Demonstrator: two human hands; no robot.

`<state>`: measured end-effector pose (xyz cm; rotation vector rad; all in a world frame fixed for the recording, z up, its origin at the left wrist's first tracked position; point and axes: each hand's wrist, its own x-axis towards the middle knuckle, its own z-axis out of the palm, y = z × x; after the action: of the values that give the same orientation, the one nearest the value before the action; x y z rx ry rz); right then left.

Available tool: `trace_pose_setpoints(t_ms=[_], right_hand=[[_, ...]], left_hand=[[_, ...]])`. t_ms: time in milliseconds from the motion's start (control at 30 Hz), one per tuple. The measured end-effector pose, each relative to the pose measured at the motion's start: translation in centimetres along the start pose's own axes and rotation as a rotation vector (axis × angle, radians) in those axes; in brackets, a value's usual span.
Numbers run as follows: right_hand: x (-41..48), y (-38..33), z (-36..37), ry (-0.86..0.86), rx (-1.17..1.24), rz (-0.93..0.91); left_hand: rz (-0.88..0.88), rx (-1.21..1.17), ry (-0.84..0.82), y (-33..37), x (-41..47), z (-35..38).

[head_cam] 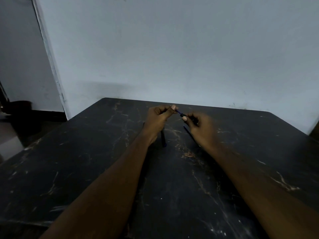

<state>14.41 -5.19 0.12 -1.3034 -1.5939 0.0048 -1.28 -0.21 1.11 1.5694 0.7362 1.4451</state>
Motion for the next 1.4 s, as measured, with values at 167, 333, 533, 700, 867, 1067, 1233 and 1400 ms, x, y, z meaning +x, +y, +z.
trace_pose_setpoints(t_ms=[167,333,533,700,867,1067,1233,1400], right_hand=[[0.1,0.3,0.3,-0.003,0.026,0.010],[0.0,1.0,0.5,0.031,0.063,0.059],[-0.1,0.9,0.3,0.058,0.085,0.057],[-0.2,0.7,0.1,0.042,0.085,0.057],[-0.1,0.8,-0.1,0.065,0.059,0.053],[-0.2,0.6,-0.2,0.078,0.049,0.037],[-0.2,0.6,-0.2,0.073,0.074,0.062],[-0.2,0.6,-0.2,0.077,0.074,0.050]], left_hand=[[-0.033,0.007,0.032,0.3,0.2,-0.3],[-0.135,0.021,0.130,1.0,0.5,-2.1],[-0.230,0.405,0.339,-0.3,0.9,-5.4],[-0.248,0.937,0.219,-1.2,0.6,-6.4],[-0.264,1.106,0.162,-1.2,0.5,-6.3],[-0.247,1.163,0.111,-1.2,0.4,-5.9],[-0.212,1.171,0.096,-1.2,0.4,-5.5],[-0.170,1.126,0.095,-1.3,0.5,-5.3]])
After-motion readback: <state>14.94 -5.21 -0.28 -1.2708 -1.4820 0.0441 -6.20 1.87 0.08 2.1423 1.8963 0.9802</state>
